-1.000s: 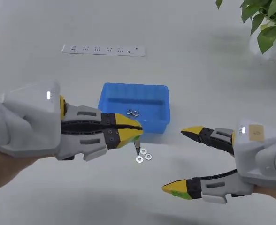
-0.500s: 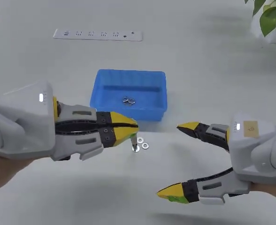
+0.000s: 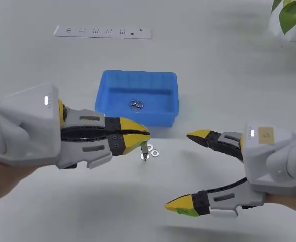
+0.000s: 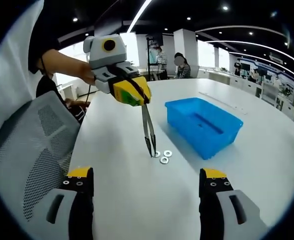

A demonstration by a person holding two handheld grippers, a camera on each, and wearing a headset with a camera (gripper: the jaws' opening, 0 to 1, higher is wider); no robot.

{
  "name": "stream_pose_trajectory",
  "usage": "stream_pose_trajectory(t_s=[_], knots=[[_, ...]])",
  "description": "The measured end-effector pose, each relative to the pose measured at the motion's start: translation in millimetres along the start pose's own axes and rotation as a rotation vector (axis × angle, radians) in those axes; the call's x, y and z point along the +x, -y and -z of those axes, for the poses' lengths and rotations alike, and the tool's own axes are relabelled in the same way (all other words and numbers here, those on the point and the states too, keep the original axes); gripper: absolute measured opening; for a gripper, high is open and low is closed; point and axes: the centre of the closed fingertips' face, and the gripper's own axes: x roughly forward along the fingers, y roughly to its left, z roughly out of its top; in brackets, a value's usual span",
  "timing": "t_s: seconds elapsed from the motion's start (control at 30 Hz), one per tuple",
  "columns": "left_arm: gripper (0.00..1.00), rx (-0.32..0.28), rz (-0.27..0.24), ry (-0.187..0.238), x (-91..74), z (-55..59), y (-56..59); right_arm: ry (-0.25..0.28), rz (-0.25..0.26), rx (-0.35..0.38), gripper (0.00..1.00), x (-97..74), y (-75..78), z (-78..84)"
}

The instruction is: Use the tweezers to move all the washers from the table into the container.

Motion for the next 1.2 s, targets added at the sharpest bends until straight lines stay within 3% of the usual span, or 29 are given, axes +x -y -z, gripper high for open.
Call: stream_pose_trajectory(t_s=[0.17, 0.33, 0.43, 0.63, 0.97, 1.2], knots=[[0.04, -0.049, 0.031, 0.003, 0.1, 0.0, 1.9, -0.005, -0.011, 0.001, 0.87, 2.7, -1.3, 0.1], [0.04, -0.071, 0.039, -0.022, -1.8, 1.1, -6.2, 0.016, -0.038, 0.004, 0.83, 10.9, 0.2, -11.6], [0.04, -0.065, 0.054, -0.031, -2.0, 1.6, -3.6, 0.025, -0.052, 0.001, 0.80, 16.8, 2.2, -18.5], [0.04, -0.077, 0.056, -0.037, -2.2, 2.1, -4.0, 0.038, -0.107, -0.012, 0.68, 32.9, 4.6, -32.2], [0.04, -0.077, 0.062, -0.040, -0.8, 2.1, -3.8, 0.030, -0.182, -0.033, 0.31, 51.6, 9.4, -30.2], [0.04, -0.079, 0.067, -0.040, 1.2, 1.8, -4.1, 0.009, -0.227, -0.100, 0.21, 59.2, 4.2, -33.9]])
